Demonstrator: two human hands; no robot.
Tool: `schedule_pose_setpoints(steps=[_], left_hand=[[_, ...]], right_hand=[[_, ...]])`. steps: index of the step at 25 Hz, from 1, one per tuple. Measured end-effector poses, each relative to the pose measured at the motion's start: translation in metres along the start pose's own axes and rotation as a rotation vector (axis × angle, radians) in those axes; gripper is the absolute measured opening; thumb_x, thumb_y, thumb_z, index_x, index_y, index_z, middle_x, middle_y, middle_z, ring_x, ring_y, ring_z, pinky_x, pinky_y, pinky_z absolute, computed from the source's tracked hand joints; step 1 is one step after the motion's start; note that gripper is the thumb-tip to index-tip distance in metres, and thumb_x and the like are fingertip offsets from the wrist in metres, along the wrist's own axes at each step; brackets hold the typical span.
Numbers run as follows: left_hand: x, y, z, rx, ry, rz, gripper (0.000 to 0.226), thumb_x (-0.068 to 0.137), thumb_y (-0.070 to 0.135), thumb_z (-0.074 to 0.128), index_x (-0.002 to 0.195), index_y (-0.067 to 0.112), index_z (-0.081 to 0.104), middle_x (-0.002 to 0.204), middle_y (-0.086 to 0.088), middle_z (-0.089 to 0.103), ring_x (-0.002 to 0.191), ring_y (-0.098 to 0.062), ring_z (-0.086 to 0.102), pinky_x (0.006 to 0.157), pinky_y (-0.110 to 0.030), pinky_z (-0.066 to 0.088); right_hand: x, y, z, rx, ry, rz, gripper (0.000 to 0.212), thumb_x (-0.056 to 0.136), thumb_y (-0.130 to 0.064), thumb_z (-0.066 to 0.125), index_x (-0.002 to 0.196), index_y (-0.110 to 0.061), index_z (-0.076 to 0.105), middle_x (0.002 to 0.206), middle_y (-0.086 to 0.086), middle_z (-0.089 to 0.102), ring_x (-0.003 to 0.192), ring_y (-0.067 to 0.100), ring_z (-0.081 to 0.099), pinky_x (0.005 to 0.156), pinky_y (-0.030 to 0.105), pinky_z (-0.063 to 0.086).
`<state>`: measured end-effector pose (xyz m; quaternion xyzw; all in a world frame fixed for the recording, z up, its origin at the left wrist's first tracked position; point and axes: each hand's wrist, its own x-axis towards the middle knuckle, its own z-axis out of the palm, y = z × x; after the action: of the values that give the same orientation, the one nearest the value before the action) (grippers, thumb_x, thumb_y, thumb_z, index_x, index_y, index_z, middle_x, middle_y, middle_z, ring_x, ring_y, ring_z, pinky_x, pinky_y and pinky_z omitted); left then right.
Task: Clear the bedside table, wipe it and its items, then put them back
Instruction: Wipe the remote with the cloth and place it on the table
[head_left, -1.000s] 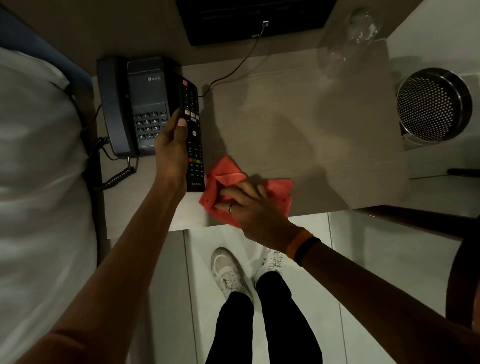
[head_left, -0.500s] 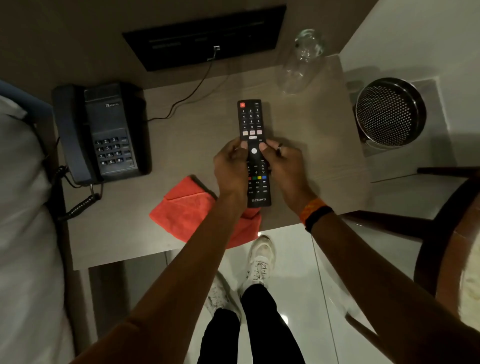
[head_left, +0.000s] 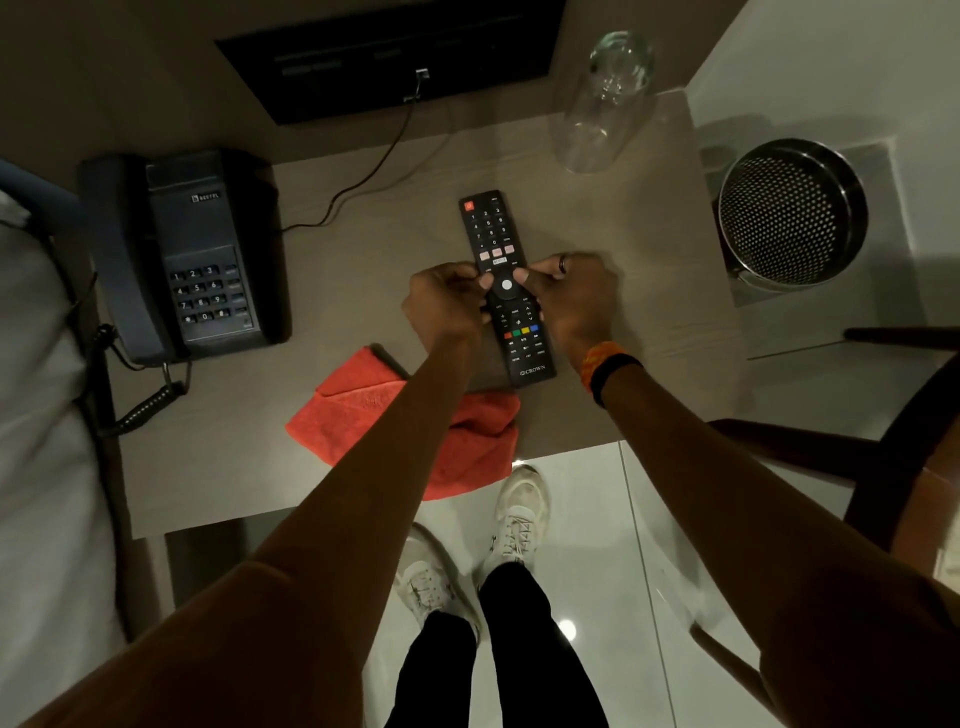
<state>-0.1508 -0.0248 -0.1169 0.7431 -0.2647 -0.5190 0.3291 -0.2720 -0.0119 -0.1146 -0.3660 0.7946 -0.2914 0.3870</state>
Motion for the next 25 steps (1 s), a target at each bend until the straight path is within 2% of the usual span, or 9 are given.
schedule_pose_setpoints(steps=[6, 8, 10, 13, 16, 19, 21, 22, 25], left_hand=[[0.003, 0.0, -0.011, 0.037, -0.032, 0.082, 0.012, 0.086, 0.0, 0.076, 0.087, 0.01, 0.071, 0.073, -0.004, 0.068, 0.057, -0.012, 0.062, 0.055, -0.028, 0.059], [0.003, -0.003, -0.02, 0.057, -0.025, 0.119, 0.008, 0.088, 0.004, 0.075, 0.089, 0.012, 0.074, 0.071, 0.0, 0.068, 0.058, -0.012, 0.061, 0.058, -0.03, 0.058], [-0.005, -0.003, -0.036, 0.129, -0.057, 0.226, 0.008, 0.088, 0.012, 0.073, 0.088, 0.019, 0.078, 0.079, 0.005, 0.073, 0.073, -0.015, 0.069, 0.073, -0.033, 0.06], [-0.029, -0.006, -0.079, 0.425, -0.186, 0.502, 0.018, 0.091, 0.024, 0.067, 0.101, 0.018, 0.08, 0.102, 0.0, 0.078, 0.1, -0.022, 0.072, 0.087, -0.025, 0.054], [-0.038, -0.029, -0.144, 0.836, -0.436, 0.764, 0.053, 0.085, 0.053, 0.054, 0.124, 0.022, 0.072, 0.132, -0.005, 0.068, 0.124, -0.03, 0.06, 0.104, -0.045, 0.048], [-0.033, -0.066, -0.195, 1.274, -0.63, 0.927, 0.089, 0.074, 0.071, 0.062, 0.15, 0.028, 0.047, 0.16, -0.005, 0.041, 0.149, -0.031, 0.035, 0.119, -0.058, 0.032], [-0.036, -0.08, -0.203, 1.434, -0.625, 1.017, 0.094, 0.067, 0.059, 0.08, 0.149, 0.025, 0.049, 0.157, -0.011, 0.045, 0.145, -0.037, 0.04, 0.116, -0.059, 0.035], [-0.04, -0.08, -0.2, 1.453, -0.583, 1.072, 0.084, 0.068, 0.051, 0.084, 0.142, 0.024, 0.057, 0.15, -0.012, 0.054, 0.139, -0.039, 0.048, 0.11, -0.056, 0.042], [-0.05, -0.068, -0.182, 1.431, -0.466, 1.195, 0.047, 0.083, 0.048, 0.065, 0.118, 0.018, 0.074, 0.124, -0.009, 0.071, 0.119, -0.04, 0.062, 0.086, -0.046, 0.054]], right_hand=[[0.003, 0.004, 0.002, -0.041, -0.005, 0.017, 0.023, 0.087, -0.031, 0.075, 0.08, -0.01, 0.077, 0.08, 0.013, 0.077, 0.077, 0.031, 0.074, 0.077, 0.046, 0.062], [0.001, 0.002, 0.001, -0.063, 0.035, 0.006, 0.023, 0.091, -0.03, 0.07, 0.082, -0.01, 0.075, 0.087, 0.014, 0.077, 0.084, 0.031, 0.074, 0.083, 0.044, 0.06], [-0.014, -0.001, -0.003, -0.222, 0.101, -0.105, 0.021, 0.096, -0.027, 0.063, 0.101, -0.01, 0.075, 0.109, 0.01, 0.075, 0.104, 0.027, 0.069, 0.096, 0.037, 0.054], [-0.068, -0.006, -0.004, -0.377, 0.117, -0.429, 0.025, 0.096, -0.024, 0.055, 0.111, -0.013, 0.072, 0.118, 0.01, 0.065, 0.11, 0.027, 0.062, 0.094, 0.038, 0.051], [-0.132, 0.014, 0.009, -0.439, -0.088, -0.785, 0.032, 0.092, -0.034, 0.056, 0.112, -0.014, 0.072, 0.118, 0.007, 0.065, 0.109, 0.026, 0.06, 0.092, 0.041, 0.053], [-0.167, 0.054, 0.027, -0.699, -0.302, -0.878, 0.056, 0.089, -0.048, 0.061, 0.136, -0.018, 0.058, 0.142, 0.006, 0.057, 0.129, 0.027, 0.052, 0.106, 0.046, 0.043], [-0.175, 0.075, 0.035, -0.783, -0.326, -0.871, 0.059, 0.087, -0.028, 0.066, 0.143, -0.02, 0.051, 0.149, 0.006, 0.052, 0.136, 0.029, 0.048, 0.112, 0.05, 0.041], [-0.175, 0.079, 0.037, -0.761, -0.31, -0.862, 0.059, 0.086, -0.016, 0.067, 0.142, -0.02, 0.052, 0.146, 0.005, 0.054, 0.135, 0.028, 0.05, 0.111, 0.05, 0.042], [-0.175, 0.075, 0.033, -0.564, -0.278, -0.756, 0.059, 0.078, 0.007, 0.067, 0.132, -0.016, 0.064, 0.127, 0.003, 0.067, 0.12, 0.027, 0.059, 0.102, 0.046, 0.051]])
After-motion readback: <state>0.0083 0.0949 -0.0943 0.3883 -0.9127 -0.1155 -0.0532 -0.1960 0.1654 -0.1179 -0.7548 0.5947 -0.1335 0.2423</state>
